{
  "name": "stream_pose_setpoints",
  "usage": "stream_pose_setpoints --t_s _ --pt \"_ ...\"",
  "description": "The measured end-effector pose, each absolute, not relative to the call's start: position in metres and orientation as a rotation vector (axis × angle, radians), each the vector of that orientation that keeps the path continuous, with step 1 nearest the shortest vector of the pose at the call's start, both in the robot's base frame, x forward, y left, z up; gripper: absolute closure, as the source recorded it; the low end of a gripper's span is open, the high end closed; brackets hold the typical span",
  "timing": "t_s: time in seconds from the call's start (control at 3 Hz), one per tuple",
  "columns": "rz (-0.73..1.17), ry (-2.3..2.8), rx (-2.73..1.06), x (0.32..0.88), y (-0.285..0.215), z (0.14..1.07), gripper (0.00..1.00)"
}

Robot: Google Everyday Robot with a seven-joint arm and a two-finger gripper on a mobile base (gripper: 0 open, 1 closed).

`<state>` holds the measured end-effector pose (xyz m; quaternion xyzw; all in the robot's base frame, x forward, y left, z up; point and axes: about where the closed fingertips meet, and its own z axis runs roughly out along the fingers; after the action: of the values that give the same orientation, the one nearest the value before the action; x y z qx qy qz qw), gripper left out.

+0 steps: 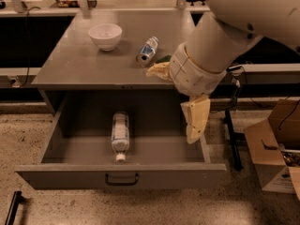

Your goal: Pick blue plastic bottle from top drawer and place on counter

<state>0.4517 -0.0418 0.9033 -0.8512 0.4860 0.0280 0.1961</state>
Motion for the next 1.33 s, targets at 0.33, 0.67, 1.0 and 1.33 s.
stream_pose_setpoints --t_s 0.33,0.67,1.0,1.33 --pt "0.078 1.361 -2.385 0.452 -0.042 0.903 0.0" --pt "0.004 1.22 -2.504 0.465 -0.025 0.901 0.0" --pt "-0.084 0.949 -2.726 0.489 0.001 0.88 0.0" --pt "-0.185 0.593 -2.893 0.513 0.03 0.851 0.0"
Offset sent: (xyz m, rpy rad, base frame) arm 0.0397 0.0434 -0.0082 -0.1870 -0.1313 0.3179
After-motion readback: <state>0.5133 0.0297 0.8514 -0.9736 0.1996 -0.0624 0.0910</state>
